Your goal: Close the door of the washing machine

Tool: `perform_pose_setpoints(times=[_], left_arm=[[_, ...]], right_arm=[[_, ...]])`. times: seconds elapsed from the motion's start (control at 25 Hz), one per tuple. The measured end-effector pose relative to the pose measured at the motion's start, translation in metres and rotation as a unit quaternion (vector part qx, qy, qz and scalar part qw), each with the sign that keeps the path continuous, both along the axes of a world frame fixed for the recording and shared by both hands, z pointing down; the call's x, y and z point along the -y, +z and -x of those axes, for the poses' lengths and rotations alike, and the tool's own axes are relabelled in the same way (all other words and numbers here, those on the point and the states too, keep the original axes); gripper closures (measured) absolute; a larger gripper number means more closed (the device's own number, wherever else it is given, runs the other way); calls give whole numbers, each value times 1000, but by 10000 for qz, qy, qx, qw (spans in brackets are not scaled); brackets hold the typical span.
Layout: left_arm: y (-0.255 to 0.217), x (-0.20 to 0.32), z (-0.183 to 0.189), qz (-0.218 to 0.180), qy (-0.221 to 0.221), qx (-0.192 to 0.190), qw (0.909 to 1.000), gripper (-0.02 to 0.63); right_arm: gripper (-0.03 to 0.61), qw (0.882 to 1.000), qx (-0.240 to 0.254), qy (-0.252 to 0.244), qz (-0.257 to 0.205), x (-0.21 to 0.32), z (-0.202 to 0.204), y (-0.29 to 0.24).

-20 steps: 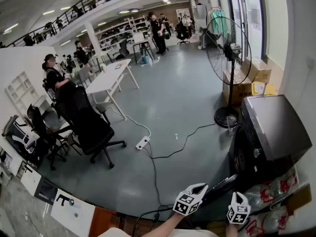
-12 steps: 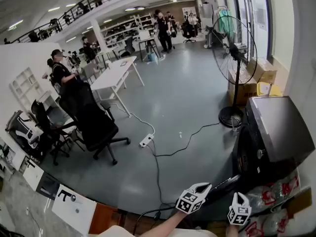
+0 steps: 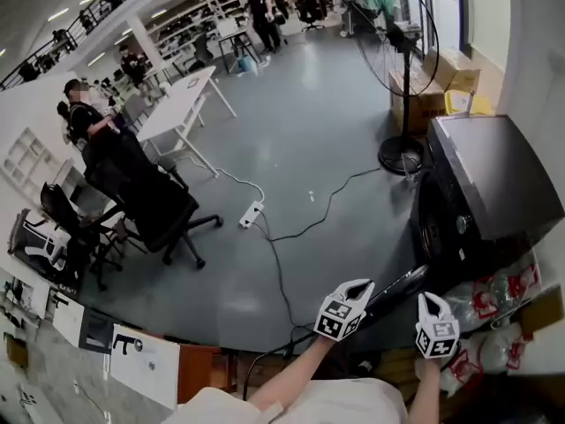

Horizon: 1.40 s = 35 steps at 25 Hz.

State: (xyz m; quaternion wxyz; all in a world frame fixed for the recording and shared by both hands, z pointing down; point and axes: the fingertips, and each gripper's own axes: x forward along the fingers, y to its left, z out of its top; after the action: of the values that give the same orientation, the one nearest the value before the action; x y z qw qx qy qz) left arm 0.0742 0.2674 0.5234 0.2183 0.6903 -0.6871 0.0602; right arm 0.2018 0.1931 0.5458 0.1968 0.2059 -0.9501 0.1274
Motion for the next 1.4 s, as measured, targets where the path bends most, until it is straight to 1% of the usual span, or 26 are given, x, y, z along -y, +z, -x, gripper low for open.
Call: perform_pose_setpoints(times=[0.12, 0.2, 0.28, 0.32, 0.36, 0.44, 0.56, 0.64, 0.72, 0.8, 0.84, 0.88, 1.08, 1.24, 1.32, 1.36, 1.4], left_arm=[[-1, 11, 0, -158, 40, -220, 9996, 600], [4, 17, -3, -64, 135, -181, 9997, 592], [11, 22, -5, 102, 217, -112, 9996, 592], [16, 24, -7, 192, 272, -113, 9994, 592], [23, 27, -11, 290, 350, -126, 9989, 590], [40, 33, -24, 523, 548, -119, 9971, 561], [66, 39, -39, 833, 801, -27, 9933, 521], [80, 42, -48, 993, 1022, -17, 9898, 485], [96, 40, -59, 1139, 1314, 55, 9848, 474], [112, 36, -64, 1304, 1560, 170, 9790, 471], [119, 35, -64, 1378, 1632, 224, 9767, 468], [124, 36, -63, 1435, 1665, 286, 9751, 451], [148, 38, -70, 1674, 1774, 652, 9676, 405], [155, 49, -69, 1782, 1788, 786, 9644, 405], [156, 52, -66, 1797, 1796, 869, 9633, 407], [157, 53, -65, 1794, 1807, 892, 9629, 410], [158, 53, -64, 1791, 1808, 904, 9628, 427]], right_arm=[[575, 9971, 91, -747, 146, 0, 15, -7], [575, 9936, 41, -1120, 152, 3, 19, -10], [575, 9904, -157, -1374, -23, 8, 21, -9], [575, 9877, -332, -1517, -174, 9, 22, -6], [575, 9832, -539, -1707, -355, 9, 22, -1], [575, 9685, -947, -2196, -697, 9, 21, 11], [575, 9404, -1451, -2894, -1046, 4, 25, 28], [570, 9185, -1734, -3321, -1263, 3, 31, 42], [500, 8930, -1964, -3763, -1492, -3, 33, 60], [477, 8629, -2197, -4212, -1721, -11, 35, 80], [441, 8484, -2329, -4394, -1816, -11, 37, 88], [411, 8351, -2460, -4533, -1912, -9, 38, 95], [408, 7791, -2991, -5014, -2281, -3, 41, 127], [410, 7296, -3361, -5343, -2629, 4, 41, 143], [409, 7107, -3510, -5413, -2806, 10, 44, 148], [410, 7027, -3586, -5434, -2869, 12, 45, 152], [406, 6967, -3657, -5438, -2919, 12, 46, 157]])
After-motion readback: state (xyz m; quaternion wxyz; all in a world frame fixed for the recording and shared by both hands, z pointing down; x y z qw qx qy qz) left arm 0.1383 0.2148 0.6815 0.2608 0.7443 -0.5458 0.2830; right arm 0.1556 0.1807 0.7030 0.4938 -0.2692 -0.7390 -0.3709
